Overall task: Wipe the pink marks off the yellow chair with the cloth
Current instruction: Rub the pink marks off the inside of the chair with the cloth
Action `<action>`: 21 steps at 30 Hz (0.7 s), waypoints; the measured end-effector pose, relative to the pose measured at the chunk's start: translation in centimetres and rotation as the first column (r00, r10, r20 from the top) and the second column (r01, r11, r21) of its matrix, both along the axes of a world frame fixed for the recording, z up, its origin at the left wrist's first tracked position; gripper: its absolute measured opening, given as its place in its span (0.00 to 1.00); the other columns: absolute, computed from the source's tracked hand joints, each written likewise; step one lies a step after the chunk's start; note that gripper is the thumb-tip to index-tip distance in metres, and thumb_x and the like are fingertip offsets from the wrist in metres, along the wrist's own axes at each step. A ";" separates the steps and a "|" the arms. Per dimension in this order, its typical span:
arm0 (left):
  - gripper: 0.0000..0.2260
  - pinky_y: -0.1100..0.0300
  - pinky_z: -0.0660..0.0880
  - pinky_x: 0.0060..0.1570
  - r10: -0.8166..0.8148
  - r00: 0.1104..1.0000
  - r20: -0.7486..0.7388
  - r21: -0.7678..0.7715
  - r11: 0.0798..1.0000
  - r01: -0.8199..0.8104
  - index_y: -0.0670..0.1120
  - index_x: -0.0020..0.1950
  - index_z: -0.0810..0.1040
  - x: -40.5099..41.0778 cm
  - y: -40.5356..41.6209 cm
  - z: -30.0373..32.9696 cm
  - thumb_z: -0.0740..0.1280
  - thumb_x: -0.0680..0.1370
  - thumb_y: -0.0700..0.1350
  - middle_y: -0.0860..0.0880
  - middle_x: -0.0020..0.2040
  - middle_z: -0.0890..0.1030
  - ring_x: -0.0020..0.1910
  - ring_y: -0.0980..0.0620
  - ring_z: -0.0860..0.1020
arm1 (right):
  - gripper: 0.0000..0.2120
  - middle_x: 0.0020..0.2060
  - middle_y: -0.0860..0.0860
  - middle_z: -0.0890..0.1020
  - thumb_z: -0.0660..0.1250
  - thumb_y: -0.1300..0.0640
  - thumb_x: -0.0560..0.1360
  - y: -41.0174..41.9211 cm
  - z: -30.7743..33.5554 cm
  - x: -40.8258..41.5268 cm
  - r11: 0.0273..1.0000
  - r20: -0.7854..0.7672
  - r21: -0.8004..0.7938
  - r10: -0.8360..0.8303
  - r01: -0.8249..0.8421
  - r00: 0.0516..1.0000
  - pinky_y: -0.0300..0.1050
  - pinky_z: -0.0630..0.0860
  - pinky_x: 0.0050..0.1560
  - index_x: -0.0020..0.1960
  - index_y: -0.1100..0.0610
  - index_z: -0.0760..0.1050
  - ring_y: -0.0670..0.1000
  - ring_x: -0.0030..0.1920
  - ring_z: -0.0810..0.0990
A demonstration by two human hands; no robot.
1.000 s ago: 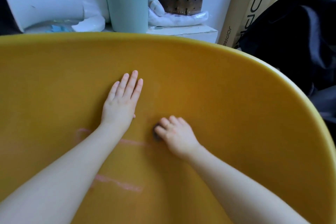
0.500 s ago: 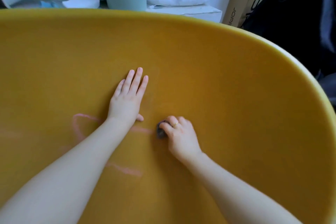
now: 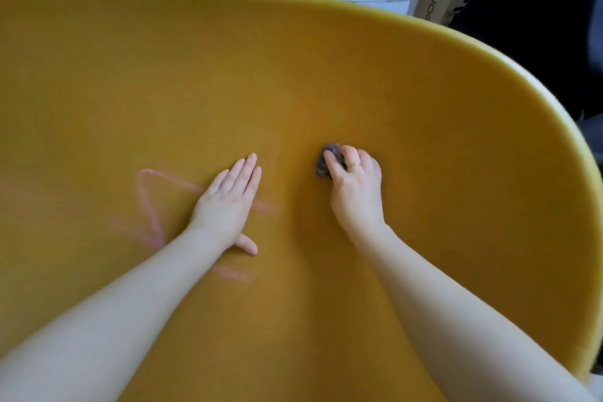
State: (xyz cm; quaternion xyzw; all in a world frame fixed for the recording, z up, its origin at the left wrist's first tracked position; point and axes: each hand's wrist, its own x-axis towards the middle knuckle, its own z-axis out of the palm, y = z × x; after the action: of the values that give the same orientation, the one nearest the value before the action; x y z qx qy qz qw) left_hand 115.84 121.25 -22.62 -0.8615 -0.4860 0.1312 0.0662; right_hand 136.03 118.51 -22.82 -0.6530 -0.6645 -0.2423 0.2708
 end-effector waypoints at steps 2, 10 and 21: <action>0.61 0.55 0.39 0.73 -0.001 1.000 0.015 0.010 1.000 0.001 0.41 0.75 0.33 -0.2 0.1 -0.3 0.69 0.62 0.69 0.44 0.75 0.31 0.76 0.48 0.36 | 0.18 0.44 0.60 0.79 0.56 0.59 0.68 -1.5 -2.4 -1.9 0.991 -0.007 -0.087 0.100 -0.100 0.995 0.50 0.75 0.42 0.51 0.63 0.79 0.60 0.40 0.76; 0.61 0.54 0.39 0.73 0.020 1.000 0.019 0.062 0.998 -0.022 0.44 0.75 0.33 -0.2 -0.2 -0.4 0.68 0.61 0.71 0.44 0.75 0.32 0.76 0.48 0.38 | 0.13 0.37 0.51 0.79 0.58 0.54 0.70 -2.3 -3.5 -3.7 0.954 0.070 -0.204 0.236 -0.218 0.969 0.42 0.70 0.32 0.42 0.52 0.81 0.55 0.33 0.74; 0.60 0.53 0.39 0.73 0.142 0.981 0.129 0.010 0.989 -0.145 0.44 0.76 0.36 -1.3 -0.9 -0.8 0.68 0.62 0.71 0.41 0.75 0.33 0.76 0.45 0.37 | 0.15 0.38 0.56 0.78 0.56 0.55 0.68 -1.8 -4.6 -6.6 0.975 -0.104 -0.189 0.101 -0.119 0.989 0.45 0.70 0.30 0.46 0.58 0.78 0.58 0.33 0.75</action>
State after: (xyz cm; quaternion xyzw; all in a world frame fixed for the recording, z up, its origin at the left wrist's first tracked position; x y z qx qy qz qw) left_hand 114.55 120.31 -23.38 -0.8302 -0.5513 0.0756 0.0336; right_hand 129.44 116.68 -27.41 -0.6493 -0.7066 -0.1298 0.2495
